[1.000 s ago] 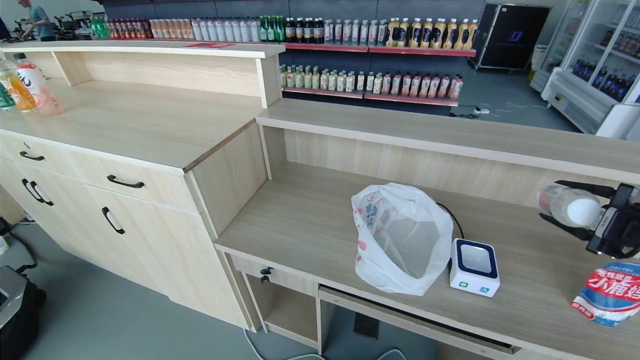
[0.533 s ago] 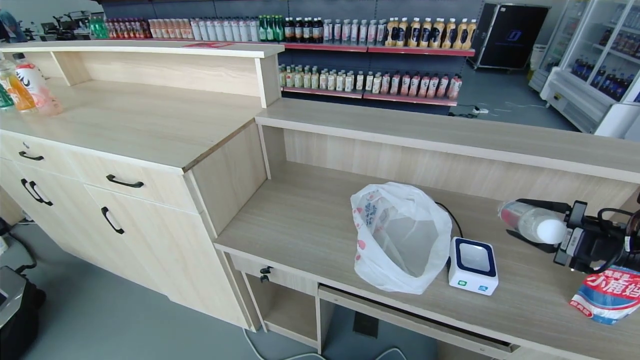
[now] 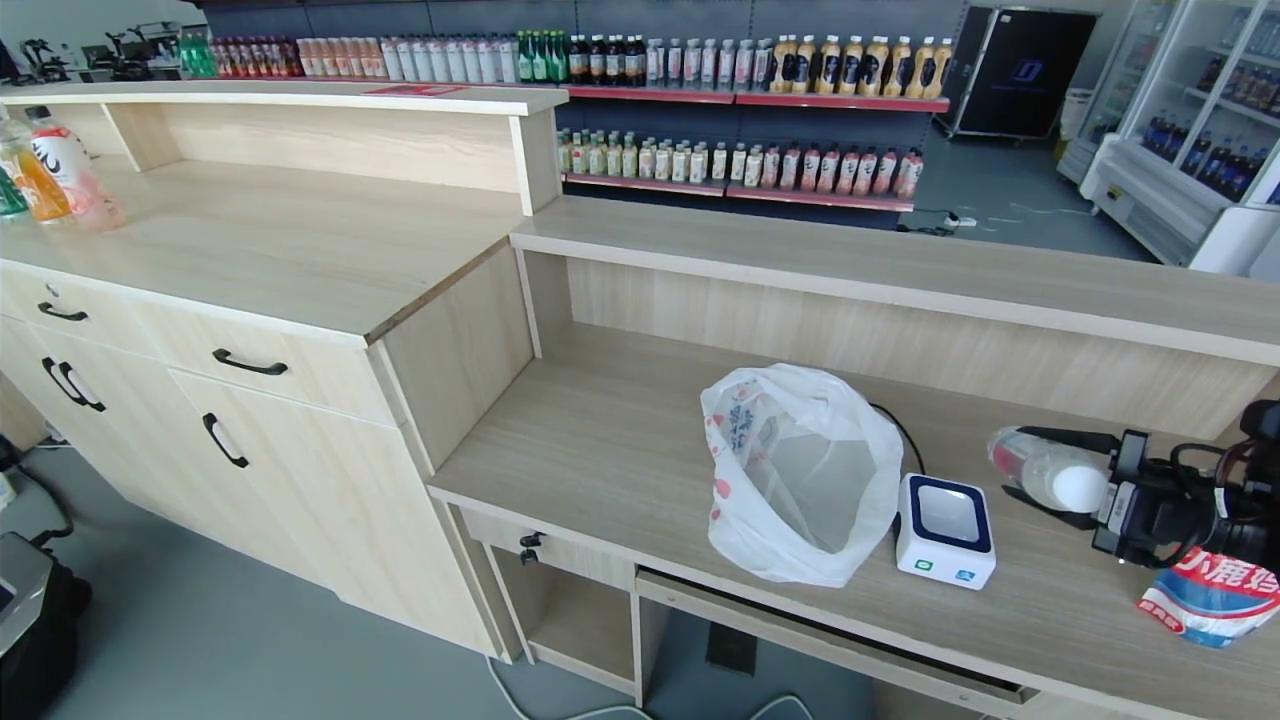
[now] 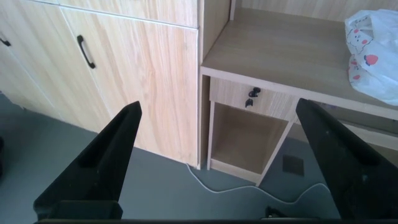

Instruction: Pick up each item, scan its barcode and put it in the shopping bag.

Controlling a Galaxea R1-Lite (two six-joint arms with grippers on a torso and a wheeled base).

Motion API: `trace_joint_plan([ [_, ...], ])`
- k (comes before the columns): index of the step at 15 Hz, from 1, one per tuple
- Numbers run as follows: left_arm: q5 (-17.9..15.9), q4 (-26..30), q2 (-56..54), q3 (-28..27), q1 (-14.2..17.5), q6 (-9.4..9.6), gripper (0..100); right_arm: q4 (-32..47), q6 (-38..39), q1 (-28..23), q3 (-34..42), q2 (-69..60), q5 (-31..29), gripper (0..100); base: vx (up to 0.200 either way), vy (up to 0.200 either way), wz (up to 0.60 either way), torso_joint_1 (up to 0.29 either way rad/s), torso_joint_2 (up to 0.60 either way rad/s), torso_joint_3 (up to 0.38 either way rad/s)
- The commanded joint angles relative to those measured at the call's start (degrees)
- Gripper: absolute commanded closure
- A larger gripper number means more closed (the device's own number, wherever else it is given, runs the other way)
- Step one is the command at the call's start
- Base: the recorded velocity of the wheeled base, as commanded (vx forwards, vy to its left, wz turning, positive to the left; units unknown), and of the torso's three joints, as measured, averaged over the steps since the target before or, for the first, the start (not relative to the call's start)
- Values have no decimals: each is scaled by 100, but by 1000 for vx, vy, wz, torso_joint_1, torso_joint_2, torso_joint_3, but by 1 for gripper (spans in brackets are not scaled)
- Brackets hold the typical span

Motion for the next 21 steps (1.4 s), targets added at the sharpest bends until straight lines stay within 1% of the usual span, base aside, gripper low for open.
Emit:
trace_joint_plan([
  [1,1,4,-2,0,-1,-1,0,-3,-43,-44,-3,116,-18,100,0,0,0,0,0,0],
  [5,1,-5,-2,0,-1,-1,0,-3,-43,-35,-47,344,-18,100,0,0,0,0,0,0],
  [9,1,-5,-2,0,-1,-1,0,-3,9,88,-293,529,0,100,0,0,0,0,0,0],
  [17,1,-5,-2,0,-1,-1,0,-29,9,185,-319,757,9,100,0,0,0,0,0,0],
  [21,1,-5,-2,0,-1,-1,0,-38,27,290,-495,889,9,100,0,0,0,0,0,0],
])
